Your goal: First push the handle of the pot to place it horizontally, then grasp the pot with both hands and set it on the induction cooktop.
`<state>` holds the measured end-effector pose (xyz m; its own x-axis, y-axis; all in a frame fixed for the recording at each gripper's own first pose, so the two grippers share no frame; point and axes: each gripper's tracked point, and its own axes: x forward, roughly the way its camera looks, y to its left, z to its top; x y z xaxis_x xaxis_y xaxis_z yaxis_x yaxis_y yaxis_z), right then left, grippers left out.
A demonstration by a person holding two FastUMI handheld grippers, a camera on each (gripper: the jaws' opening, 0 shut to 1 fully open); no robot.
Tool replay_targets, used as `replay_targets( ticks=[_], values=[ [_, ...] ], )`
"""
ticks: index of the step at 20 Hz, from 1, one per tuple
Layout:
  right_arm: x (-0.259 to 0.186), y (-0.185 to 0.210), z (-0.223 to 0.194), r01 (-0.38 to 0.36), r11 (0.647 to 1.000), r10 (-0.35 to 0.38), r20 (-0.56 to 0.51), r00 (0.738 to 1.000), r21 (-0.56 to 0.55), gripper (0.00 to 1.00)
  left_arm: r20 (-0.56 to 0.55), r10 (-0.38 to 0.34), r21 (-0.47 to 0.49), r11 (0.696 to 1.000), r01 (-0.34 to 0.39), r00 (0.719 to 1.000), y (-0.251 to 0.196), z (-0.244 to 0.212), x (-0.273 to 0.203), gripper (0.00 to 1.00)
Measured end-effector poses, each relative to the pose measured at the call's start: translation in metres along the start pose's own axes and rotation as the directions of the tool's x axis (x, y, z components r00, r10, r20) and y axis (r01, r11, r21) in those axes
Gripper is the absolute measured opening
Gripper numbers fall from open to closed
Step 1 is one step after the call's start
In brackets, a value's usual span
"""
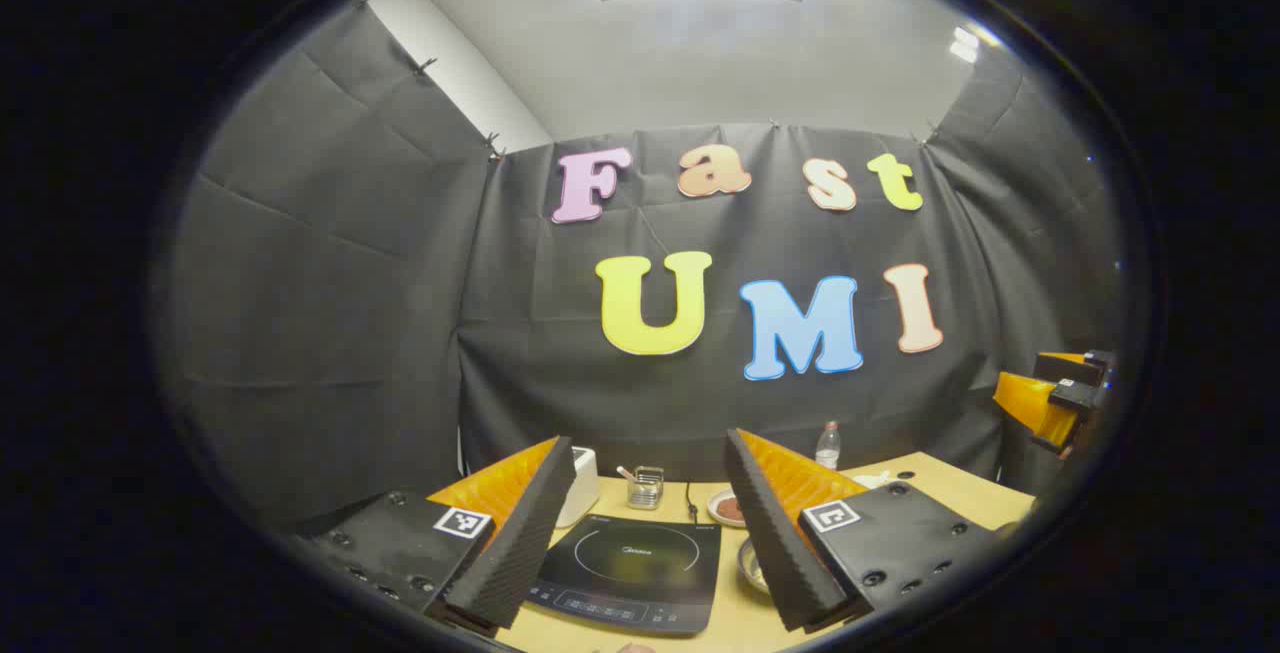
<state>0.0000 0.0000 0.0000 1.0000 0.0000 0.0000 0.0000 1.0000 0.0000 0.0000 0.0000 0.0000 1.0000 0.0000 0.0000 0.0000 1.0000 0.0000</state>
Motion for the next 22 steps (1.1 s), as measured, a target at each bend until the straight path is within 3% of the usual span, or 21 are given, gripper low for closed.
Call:
replay_targets(
  ticks=[1, 7, 8, 9, 12, 16, 17, 19, 20, 22],
  values=[
    [0.0, 0.001, -0.001, 0.0, 1.0, 0.0, -0.002, 1.0, -0.006, 0.97, 0.002, -0.002, -0.004, 1.0, 0.002, 1.0, 0.001, -0.002, 0.001, 0.92],
    [0.001, -0.002, -0.008, 0.028, 1.0, -0.028, -0.034, 0.999, -0.009, 0.97, 0.003, -0.033, -0.016, 0.999, 0.033, 0.999, 0.001, -0.011, 0.013, 0.92],
    [0.001, -0.002, -0.009, 0.032, 0.999, -0.032, -0.037, 0.999, -0.011, 0.97, -0.002, -0.039, -0.019, 0.999, 0.039, 0.999, 0.001, -0.013, 0.016, 0.97],
    [0.001, -0.003, -0.009, 0.037, 0.999, -0.038, -0.039, 0.998, -0.016, 0.97, -0.006, -0.043, -0.023, 0.999, 0.043, 0.999, 0.001, -0.015, 0.018, 0.92],
    [0.002, -0.003, -0.009, 0.048, 0.999, -0.049, -0.044, 0.998, -0.011, 0.97, 0.0, -0.048, -0.023, 0.999, 0.048, 0.999, 0.004, -0.013, 0.026, 1.0],
    [0.005, 0.001, -0.01, 0.055, 0.998, -0.055, -0.049, 0.997, -0.005, 0.97, 0.007, -0.062, -0.011, 0.998, 0.062, 0.998, 0.007, -0.011, 0.034, 0.92],
    [0.005, 0.003, -0.01, 0.056, 0.998, -0.056, -0.05, 0.997, -0.004, 0.97, 0.006, -0.064, -0.011, 0.998, 0.064, 0.998, 0.008, -0.012, 0.034, 0.97],
    [0.006, 0.006, -0.011, 0.055, 0.998, -0.055, -0.051, 0.997, 0.001, 0.97, 0.009, -0.068, -0.008, 0.998, 0.068, 0.998, 0.01, -0.012, 0.036, 0.97],
    [0.005, 0.009, -0.011, 0.051, 0.999, -0.051, -0.055, 0.997, 0.006, 0.97, 0.011, -0.068, -0.006, 0.998, 0.068, 0.998, 0.011, -0.011, 0.037, 0.92],
    [0.006, 0.012, -0.012, 0.049, 0.999, -0.048, -0.06, 0.997, 0.011, 0.97, 0.014, -0.072, -0.003, 0.997, 0.072, 0.997, 0.013, -0.009, 0.038, 0.95]
  ],
)
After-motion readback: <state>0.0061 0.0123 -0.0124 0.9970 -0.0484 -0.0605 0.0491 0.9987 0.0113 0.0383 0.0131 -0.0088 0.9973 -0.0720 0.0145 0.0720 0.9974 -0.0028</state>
